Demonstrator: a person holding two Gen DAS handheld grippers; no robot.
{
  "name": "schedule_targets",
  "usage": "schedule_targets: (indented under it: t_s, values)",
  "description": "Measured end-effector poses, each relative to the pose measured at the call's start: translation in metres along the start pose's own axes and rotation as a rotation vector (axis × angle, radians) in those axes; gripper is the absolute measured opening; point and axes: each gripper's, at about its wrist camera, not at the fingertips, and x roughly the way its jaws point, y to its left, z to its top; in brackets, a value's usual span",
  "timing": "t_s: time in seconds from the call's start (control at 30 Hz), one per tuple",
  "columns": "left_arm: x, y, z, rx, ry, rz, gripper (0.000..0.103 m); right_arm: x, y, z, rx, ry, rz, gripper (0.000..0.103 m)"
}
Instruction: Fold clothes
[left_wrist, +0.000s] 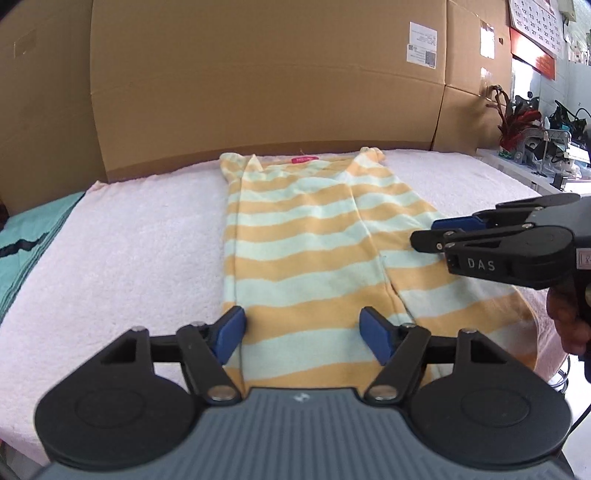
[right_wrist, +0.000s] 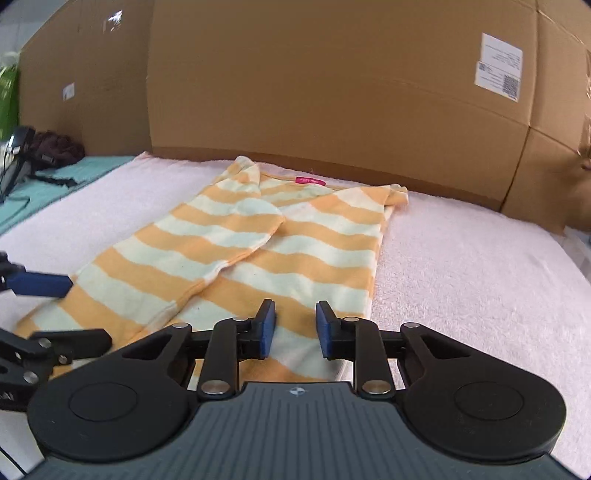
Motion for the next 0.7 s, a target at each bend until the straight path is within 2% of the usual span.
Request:
schedule_targets:
  t_s: [0.07, 0.13, 0.2, 0.37, 0.43, 0.47, 0.57, 0.6, 0.7]
  values:
    - [0.0, 0.0, -0.002, -0.007, -0.005, 0.009, 0.075, -0.016, 0.003, -0.002, 0.031, -0.032, 0.042, 0.024]
    - [-0.001, 0.002, -0.005, -0.031, -0.004, 0.021, 0.089, -0.03, 0.007, -0.006, 0.043, -0.049, 0.084, 0.026]
    - [0.002, 0.009, -0.006, -0.077, 0.003, 0.024, 0.095, -0.03, 0.013, -0.019, 0.004, -0.022, 0.067, 0.028]
    - [0.002, 0.011, -0.011, -0.063, -0.028, 0.019, 0.097, -0.047, 0.011, -0.029, 0.056, -0.026, 0.055, 0.03]
    - [0.003, 0.011, -0.012, -0.063, -0.032, 0.021, 0.1, -0.055, 0.01, -0.032, 0.089, -0.03, 0.054, 0.033]
    - [0.003, 0.011, -0.012, -0.063, -0.034, 0.022, 0.1, -0.058, 0.01, -0.034, 0.093, -0.032, 0.05, 0.038]
    - [0.004, 0.011, -0.014, -0.063, -0.044, 0.027, 0.102, -0.058, 0.026, -0.048, -0.015, -0.044, 0.002, 0.041]
    - [0.003, 0.011, -0.014, -0.062, -0.049, 0.027, 0.102, -0.058, 0.03, -0.051, -0.042, -0.056, -0.019, 0.046]
    - [-0.004, 0.013, -0.017, -0.036, -0.067, 0.029, 0.102, -0.058, 0.025, -0.051, -0.019, -0.062, -0.026, 0.049]
